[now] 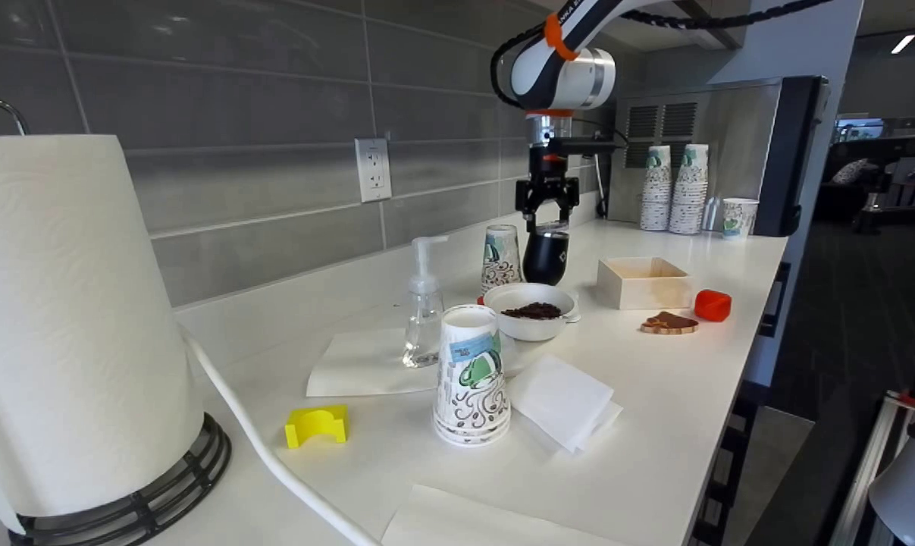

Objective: Take the lid off the flask and place the lid on the counter top

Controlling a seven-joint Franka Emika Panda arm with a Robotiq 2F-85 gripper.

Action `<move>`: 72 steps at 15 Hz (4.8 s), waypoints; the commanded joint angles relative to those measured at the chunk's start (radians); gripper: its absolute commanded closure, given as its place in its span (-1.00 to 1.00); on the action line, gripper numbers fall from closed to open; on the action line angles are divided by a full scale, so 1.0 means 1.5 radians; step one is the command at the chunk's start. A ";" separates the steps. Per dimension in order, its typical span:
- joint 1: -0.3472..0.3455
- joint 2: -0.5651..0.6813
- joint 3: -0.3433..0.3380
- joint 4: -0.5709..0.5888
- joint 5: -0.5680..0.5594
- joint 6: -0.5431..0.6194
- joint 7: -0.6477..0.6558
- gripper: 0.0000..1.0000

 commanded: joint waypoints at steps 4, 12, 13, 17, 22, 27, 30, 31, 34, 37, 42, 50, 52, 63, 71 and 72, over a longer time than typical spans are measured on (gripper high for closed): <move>0.015 0.012 -0.009 0.032 -0.054 -0.028 0.067 -0.33; 0.034 0.027 -0.016 0.060 -0.135 -0.097 0.155 -0.33; 0.037 0.028 -0.016 0.064 -0.143 -0.104 0.161 -0.33; 0.052 0.032 -0.021 0.071 -0.193 -0.113 0.212 -0.33; 0.078 0.039 -0.027 0.078 -0.253 -0.113 0.291 -0.33; 0.103 0.041 -0.026 0.077 -0.309 -0.115 0.353 -0.33; 0.108 0.047 -0.025 0.074 -0.311 -0.105 0.371 -0.33; 0.108 0.049 -0.024 0.074 -0.307 -0.103 0.373 -0.33; 0.104 0.050 -0.023 0.067 -0.293 -0.068 0.386 -0.33; 0.098 0.047 -0.023 0.055 -0.280 -0.015 0.396 -0.33; 0.085 0.046 -0.023 0.050 -0.238 0.033 0.382 -0.33; 0.072 0.047 -0.028 0.051 -0.172 0.038 0.378 -0.33; 0.067 0.044 -0.027 0.050 -0.155 0.045 0.373 -0.33; 0.018 0.018 -0.040 0.038 -0.046 0.076 0.353 -0.33; -0.020 0.043 -0.054 0.048 0.030 0.116 0.346 -0.33; -0.020 0.050 -0.056 0.047 0.030 0.128 0.350 -0.33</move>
